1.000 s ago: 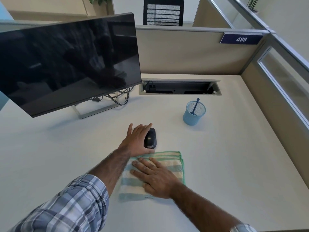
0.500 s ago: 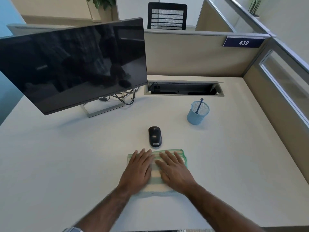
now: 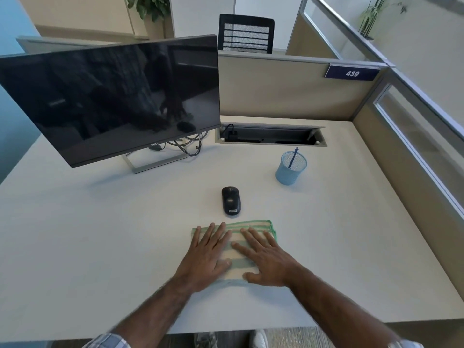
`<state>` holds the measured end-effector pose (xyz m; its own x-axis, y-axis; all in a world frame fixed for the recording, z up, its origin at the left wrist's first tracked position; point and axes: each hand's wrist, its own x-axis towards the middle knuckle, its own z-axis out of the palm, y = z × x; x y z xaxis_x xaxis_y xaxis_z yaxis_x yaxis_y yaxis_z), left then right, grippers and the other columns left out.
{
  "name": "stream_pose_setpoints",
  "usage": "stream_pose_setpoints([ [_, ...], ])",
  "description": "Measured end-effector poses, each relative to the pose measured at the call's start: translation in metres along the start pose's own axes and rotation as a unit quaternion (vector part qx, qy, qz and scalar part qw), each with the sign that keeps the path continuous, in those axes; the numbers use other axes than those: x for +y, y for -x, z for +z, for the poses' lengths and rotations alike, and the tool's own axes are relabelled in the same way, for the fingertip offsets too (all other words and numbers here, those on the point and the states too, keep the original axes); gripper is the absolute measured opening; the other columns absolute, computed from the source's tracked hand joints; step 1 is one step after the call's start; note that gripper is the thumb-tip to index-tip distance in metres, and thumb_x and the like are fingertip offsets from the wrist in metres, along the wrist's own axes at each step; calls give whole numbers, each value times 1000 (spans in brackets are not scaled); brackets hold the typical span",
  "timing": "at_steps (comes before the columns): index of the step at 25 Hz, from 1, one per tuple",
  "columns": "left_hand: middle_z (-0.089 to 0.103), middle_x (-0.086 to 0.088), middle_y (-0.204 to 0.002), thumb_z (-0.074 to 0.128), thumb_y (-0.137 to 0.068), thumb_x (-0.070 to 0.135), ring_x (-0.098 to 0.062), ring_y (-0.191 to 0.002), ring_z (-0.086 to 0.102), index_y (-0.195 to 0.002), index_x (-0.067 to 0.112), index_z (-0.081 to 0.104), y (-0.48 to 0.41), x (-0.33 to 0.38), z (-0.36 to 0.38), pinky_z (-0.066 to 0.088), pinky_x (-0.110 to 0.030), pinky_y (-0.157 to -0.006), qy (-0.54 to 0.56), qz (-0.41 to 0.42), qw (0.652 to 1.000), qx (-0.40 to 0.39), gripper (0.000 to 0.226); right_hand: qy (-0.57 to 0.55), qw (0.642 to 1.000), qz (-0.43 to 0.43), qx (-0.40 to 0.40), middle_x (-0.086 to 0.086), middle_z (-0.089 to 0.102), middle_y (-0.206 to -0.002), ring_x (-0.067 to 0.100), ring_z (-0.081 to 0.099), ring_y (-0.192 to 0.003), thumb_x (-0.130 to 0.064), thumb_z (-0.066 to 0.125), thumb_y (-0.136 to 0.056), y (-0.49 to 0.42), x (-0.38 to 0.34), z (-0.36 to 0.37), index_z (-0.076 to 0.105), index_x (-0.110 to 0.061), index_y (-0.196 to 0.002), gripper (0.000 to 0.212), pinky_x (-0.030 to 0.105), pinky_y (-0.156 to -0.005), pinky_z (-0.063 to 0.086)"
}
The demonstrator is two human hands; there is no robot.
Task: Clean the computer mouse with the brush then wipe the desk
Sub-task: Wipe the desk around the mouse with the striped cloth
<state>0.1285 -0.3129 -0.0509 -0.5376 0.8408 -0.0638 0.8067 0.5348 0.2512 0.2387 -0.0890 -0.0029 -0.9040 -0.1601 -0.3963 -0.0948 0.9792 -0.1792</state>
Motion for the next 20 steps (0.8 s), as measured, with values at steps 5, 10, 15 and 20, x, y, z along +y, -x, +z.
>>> stream_pose_setpoints([
  [5,2,-5,-173,30,-92,86,-33,-158,2,-165,21,15,25,14,8,1,-69,-117,-59,24,998,-4,99,31,999,-35,-9,6,-20,-168,26,-24,-153,-70,48,-86,4,7,1,-17,-48,-155,97,53,-123,-11],
  [10,0,-10,-173,29,-89,89,-39,-157,3,-165,19,11,40,45,16,1,-74,-115,-67,-15,997,-43,105,63,995,-80,-8,9,-21,-167,29,-21,-154,-62,50,-86,22,17,11,-15,-44,-157,98,58,-123,-7],
  [15,2,-14,-172,27,-96,82,-41,-157,5,-164,14,13,67,107,40,9,-76,-113,-47,-24,998,-30,97,69,991,-112,-12,10,-24,-166,30,-24,-152,-81,49,-83,74,25,33,-18,-42,-156,107,55,-119,-18],
  [20,-12,-18,-170,50,-86,75,-47,-155,-2,-164,13,0,68,161,47,0,-80,-113,-101,3,991,-83,111,92,991,-98,-27,7,-24,-167,27,-24,-153,-49,60,-83,140,46,49,-22,-43,-155,109,55,-122,-13],
])
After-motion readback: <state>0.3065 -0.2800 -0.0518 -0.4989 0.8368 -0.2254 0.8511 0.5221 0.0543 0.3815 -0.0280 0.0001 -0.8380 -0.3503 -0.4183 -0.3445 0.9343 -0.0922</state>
